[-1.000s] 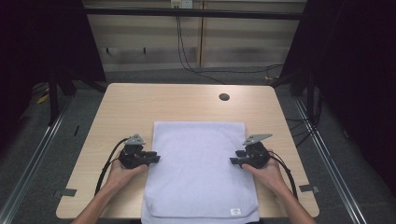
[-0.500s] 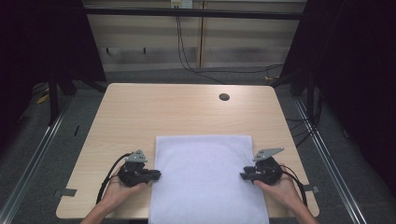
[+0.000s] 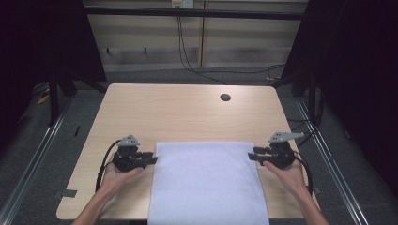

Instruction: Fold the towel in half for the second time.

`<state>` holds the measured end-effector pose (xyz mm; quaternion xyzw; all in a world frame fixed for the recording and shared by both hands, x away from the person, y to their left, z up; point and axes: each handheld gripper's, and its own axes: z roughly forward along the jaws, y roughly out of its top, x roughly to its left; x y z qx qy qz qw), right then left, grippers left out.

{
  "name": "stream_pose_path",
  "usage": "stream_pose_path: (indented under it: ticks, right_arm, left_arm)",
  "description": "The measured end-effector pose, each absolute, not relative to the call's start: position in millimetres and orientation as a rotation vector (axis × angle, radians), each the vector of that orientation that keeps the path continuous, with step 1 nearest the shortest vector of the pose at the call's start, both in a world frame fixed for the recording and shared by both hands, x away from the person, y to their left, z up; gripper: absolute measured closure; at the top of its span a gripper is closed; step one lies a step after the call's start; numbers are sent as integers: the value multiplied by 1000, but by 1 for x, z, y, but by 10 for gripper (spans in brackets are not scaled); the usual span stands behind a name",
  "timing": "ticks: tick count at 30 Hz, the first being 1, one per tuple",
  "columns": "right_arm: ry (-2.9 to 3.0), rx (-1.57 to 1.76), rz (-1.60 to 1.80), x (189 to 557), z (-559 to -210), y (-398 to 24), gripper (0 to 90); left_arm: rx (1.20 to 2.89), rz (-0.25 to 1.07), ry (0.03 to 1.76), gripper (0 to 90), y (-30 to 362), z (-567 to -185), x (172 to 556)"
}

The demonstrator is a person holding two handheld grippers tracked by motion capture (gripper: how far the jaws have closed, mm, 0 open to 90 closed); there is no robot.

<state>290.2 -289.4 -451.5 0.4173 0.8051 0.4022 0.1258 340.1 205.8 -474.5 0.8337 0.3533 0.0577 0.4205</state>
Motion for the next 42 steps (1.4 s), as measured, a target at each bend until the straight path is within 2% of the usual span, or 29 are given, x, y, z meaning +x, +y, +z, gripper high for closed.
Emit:
stream_pose_path:
  ticks: [5, 8, 12, 15, 21, 24, 26, 28, 34, 42]
  right_arm:
    - [2353, 1250, 1089, 329, -460, -291, 583]
    - [2374, 1276, 1059, 349, -474, -290, 561]
    - [2385, 1309, 989, 361, -491, -291, 511]
    - [2391, 1311, 995, 361, -496, -293, 510]
    - [2398, 1312, 996, 359, -499, -291, 553]
    - [2399, 1314, 1014, 359, -500, -290, 674]
    - [2422, 1333, 1035, 358, -499, -289, 770]
    - [2436, 1342, 1023, 357, -498, -288, 801]
    - [2423, 1342, 1091, 355, -481, -291, 843]
    - [2275, 1255, 1238, 365, -427, -294, 850]
  left_arm:
    - [2046, 119, 947, 531, 205, -481, 375]
    - [2052, 98, 947, 497, 202, -487, 386]
    - [2089, 118, 943, 477, 194, -493, 389]
    - [2138, 134, 944, 477, 189, -499, 389]
    - [2147, 112, 900, 596, 189, -502, 388]
    - [2151, 65, 870, 766, 190, -503, 388]
    - [2157, 36, 856, 828, 191, -502, 386]
    - [2142, 14, 846, 861, 194, -500, 385]
    - [2088, 36, 803, 876, 207, -476, 374]
    - [1993, 121, 829, 876, 213, -446, 390]
